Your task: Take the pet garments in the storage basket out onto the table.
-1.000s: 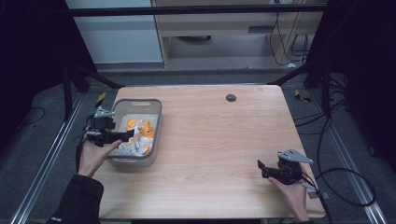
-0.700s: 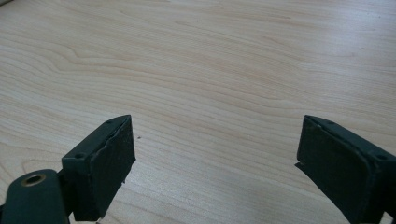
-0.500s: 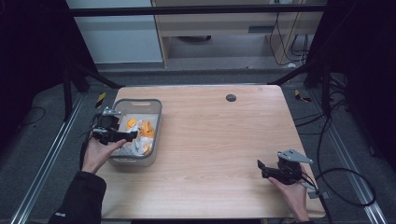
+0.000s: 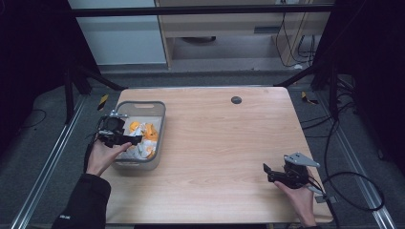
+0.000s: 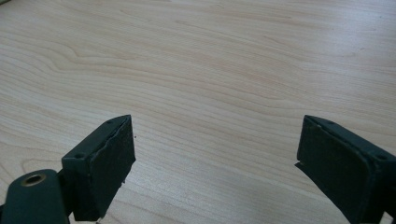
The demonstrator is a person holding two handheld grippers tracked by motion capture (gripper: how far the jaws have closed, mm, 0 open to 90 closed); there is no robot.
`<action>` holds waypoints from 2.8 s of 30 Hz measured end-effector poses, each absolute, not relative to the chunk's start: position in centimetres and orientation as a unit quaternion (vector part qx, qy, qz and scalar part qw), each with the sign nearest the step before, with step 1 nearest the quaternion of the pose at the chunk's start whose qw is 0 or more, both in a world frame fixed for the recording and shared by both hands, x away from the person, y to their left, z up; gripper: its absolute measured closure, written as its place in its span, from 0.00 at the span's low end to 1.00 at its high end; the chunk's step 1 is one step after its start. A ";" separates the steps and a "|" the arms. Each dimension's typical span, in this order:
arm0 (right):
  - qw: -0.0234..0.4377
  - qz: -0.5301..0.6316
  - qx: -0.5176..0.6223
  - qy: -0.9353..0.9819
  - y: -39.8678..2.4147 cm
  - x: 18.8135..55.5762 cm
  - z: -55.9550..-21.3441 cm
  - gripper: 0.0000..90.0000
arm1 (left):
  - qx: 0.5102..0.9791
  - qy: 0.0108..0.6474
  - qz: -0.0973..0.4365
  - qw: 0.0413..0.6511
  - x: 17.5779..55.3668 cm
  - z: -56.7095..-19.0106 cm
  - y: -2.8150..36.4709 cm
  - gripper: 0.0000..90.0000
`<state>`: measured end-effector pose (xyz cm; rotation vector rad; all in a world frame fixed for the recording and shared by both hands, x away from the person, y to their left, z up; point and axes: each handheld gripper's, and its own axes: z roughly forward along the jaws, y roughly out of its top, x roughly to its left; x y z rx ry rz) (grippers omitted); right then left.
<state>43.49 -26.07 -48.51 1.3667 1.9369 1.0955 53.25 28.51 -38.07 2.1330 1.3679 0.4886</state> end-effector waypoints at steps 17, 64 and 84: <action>0.263 0.404 0.503 0.717 -26.1 43.5 -48.6 0.13 | 0.807 0.513 0.159 0.246 54.0 -39.6 28.1 0.26; 0.259 0.400 0.500 0.724 -26.0 43.6 -48.7 0.12 | 0.821 0.523 0.108 0.203 55.0 -41.8 28.3 0.78; 0.259 0.399 0.500 0.724 -26.0 43.6 -48.7 0.12 | 0.814 0.517 0.135 0.228 54.2 -37.9 29.5 0.81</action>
